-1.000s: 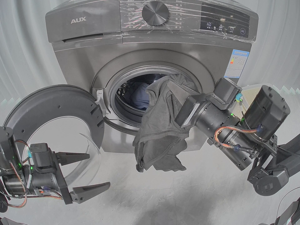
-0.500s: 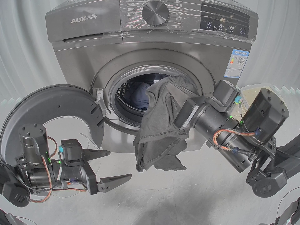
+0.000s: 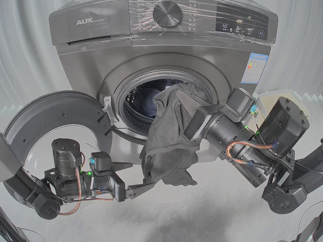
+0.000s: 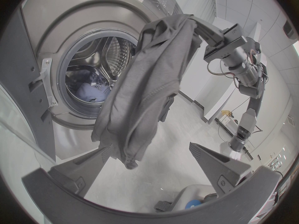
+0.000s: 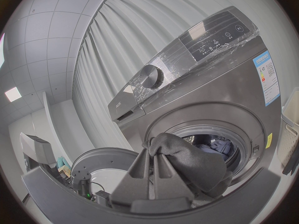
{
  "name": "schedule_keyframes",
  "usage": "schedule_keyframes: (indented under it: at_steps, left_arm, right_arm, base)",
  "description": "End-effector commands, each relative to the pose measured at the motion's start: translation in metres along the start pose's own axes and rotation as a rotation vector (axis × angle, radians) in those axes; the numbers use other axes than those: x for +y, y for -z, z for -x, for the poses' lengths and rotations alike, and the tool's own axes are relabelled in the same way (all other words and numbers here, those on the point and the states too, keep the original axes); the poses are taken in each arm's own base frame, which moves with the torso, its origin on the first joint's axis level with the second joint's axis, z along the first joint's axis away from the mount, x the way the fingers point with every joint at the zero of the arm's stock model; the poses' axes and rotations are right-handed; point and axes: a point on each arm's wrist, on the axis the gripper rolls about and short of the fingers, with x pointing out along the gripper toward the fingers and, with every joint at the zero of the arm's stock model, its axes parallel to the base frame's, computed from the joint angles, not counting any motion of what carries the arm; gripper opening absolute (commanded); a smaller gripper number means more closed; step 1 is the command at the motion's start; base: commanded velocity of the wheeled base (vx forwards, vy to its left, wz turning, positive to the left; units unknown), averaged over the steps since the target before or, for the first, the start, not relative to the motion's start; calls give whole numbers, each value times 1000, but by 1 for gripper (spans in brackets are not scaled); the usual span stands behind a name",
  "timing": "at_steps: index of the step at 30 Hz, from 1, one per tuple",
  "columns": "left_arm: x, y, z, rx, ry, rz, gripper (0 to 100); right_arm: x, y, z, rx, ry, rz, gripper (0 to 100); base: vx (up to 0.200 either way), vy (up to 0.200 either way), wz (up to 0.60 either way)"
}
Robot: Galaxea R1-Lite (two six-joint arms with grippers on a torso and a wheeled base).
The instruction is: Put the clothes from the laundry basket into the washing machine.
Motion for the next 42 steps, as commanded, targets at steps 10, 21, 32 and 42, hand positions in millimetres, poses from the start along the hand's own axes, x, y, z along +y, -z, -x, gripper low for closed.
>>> schedule_keyframes:
  at_steps: [10,21,32,42]
  left_arm:
    - [20,26,-41,64,-9,38,100]
    - [34,40,-63,49,-39,33,100]
    - [40,41,-74,20,-78,21,100]
    - [43,44,-83,-12,-122,1,100]
  right_arm:
    - [2,-3,-3,-15,-6,-5,0]
    - [3,-1,-3,-13,-11,-6,0]
    - [3,-1,-3,-13,-11,-6,0]
    - [3,-1,-3,-14,-10,-8,0]
  base:
    - [0,0,0]
    - [0,0,0]
    - [0,0,0]
    - [0,0,0]
